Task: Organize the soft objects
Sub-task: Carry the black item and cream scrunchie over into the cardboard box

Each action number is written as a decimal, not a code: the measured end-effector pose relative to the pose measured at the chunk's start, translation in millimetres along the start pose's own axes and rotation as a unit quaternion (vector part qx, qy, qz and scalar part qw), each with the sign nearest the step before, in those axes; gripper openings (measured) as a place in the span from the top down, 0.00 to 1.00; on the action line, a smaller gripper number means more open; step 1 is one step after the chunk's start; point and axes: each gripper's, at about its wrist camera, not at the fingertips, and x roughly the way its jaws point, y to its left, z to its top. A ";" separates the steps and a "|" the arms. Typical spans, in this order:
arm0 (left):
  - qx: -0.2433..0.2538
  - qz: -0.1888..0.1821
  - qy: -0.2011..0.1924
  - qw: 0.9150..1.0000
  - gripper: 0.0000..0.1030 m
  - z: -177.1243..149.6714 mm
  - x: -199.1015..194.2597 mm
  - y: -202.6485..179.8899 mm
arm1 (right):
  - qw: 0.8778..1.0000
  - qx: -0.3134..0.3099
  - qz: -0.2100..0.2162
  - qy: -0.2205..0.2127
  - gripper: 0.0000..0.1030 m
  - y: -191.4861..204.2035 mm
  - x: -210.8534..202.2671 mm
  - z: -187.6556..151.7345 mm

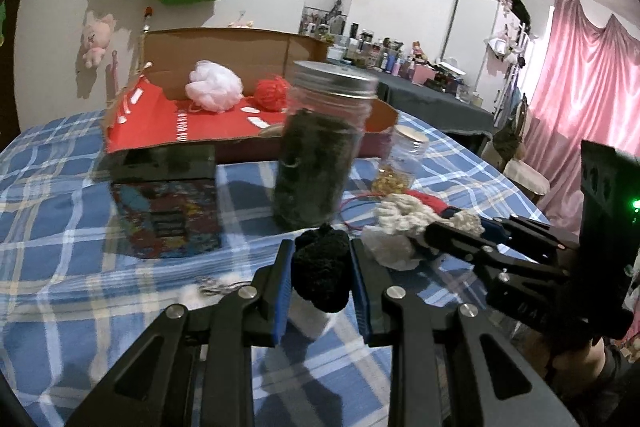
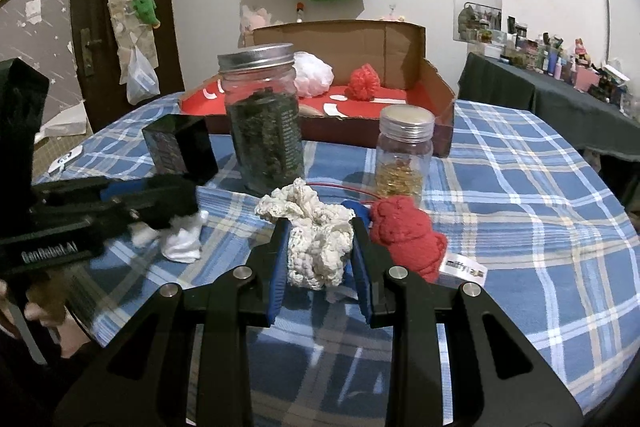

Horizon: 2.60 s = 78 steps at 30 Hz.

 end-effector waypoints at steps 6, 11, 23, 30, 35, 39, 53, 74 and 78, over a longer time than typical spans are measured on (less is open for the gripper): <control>-0.021 0.018 0.012 1.000 0.73 1.6 -9.1 19.7 | 1.000 -0.007 -0.021 0.004 0.73 -10.2 -4.2 1.4; -0.037 0.039 0.015 0.998 0.73 4.4 -17.5 39.6 | 0.999 -0.012 -0.040 0.008 0.73 -18.8 -8.2 2.1; -0.061 0.099 0.043 0.992 0.73 6.1 -27.2 91.0 | 0.998 -0.003 -0.067 0.023 0.73 -43.8 -13.2 8.0; -0.045 0.122 0.064 0.989 0.73 10.4 -20.6 112.0 | 0.997 0.020 -0.072 0.034 0.73 -68.1 -11.4 19.0; -0.028 0.127 0.075 0.989 0.73 16.9 -14.5 120.0 | 0.996 0.043 -0.070 0.046 0.73 -87.6 -4.3 26.3; -0.012 0.127 0.076 0.989 0.73 25.6 -10.0 128.8 | 0.996 0.054 -0.055 0.054 0.73 -101.2 4.4 35.2; 0.062 0.080 0.078 0.992 0.73 53.5 18.6 149.2 | 0.997 0.023 -0.019 0.068 0.73 -124.4 42.9 64.0; 0.116 0.022 0.086 0.989 0.73 91.9 34.0 147.4 | 0.990 0.040 0.096 0.097 0.73 -134.8 79.9 99.6; 0.121 0.005 0.086 0.989 0.73 104.1 36.2 141.6 | 0.987 0.039 0.125 0.096 0.73 -132.0 81.9 117.2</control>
